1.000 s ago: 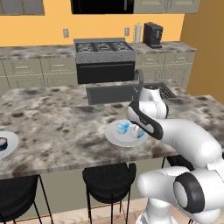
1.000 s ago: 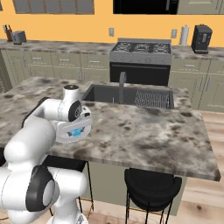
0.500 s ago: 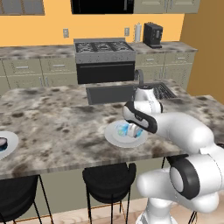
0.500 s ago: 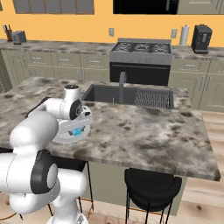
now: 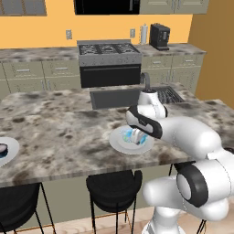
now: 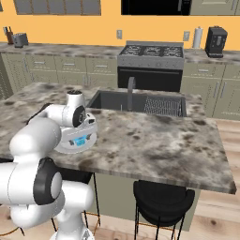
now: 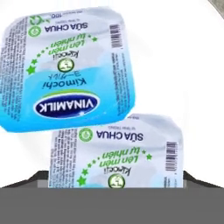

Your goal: Place two yogurt containers on each plate.

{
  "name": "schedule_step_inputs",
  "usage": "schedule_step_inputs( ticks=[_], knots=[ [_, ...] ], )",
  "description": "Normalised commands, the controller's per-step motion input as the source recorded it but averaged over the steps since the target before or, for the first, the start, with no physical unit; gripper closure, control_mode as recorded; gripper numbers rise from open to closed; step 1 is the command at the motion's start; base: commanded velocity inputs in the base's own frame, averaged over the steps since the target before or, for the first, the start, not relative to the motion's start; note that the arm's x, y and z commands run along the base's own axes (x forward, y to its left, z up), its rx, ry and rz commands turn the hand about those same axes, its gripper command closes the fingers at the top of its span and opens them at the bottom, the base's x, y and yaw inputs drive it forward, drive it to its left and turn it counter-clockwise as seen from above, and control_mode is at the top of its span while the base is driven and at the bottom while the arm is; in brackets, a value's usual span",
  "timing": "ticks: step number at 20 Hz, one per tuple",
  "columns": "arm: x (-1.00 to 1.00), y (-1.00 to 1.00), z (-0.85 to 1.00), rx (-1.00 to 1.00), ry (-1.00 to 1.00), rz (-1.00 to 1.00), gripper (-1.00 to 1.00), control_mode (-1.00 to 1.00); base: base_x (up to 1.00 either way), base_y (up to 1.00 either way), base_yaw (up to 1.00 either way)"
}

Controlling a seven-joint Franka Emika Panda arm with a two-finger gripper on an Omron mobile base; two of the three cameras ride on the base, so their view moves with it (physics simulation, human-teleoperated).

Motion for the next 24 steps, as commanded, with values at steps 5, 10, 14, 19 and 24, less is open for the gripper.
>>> schedule_step_inputs(
  ticks=[5, 10, 14, 19, 24],
  knots=[
    [-0.13, 0.00, 0.35, 0.00, 0.00, 0.00, -1.00, -1.00, 0.00, 0.00, 0.00],
    [-0.55, 0.00, 0.83, -0.01, -0.08, 0.00, -1.00, -1.00, 0.00, 0.00, 0.00],
    [-0.48, 0.00, 0.57, 0.00, -0.03, 0.00, -1.00, -1.00, 0.00, 0.00, 0.00],
    [-0.94, -0.13, 0.44, 0.00, 0.00, -0.09, -1.00, -1.00, 0.00, 0.00, 0.00],
    [-1.00, -0.43, 0.34, 0.00, 0.03, -0.27, -1.00, -1.00, 0.00, 0.00, 0.00]
  ],
)
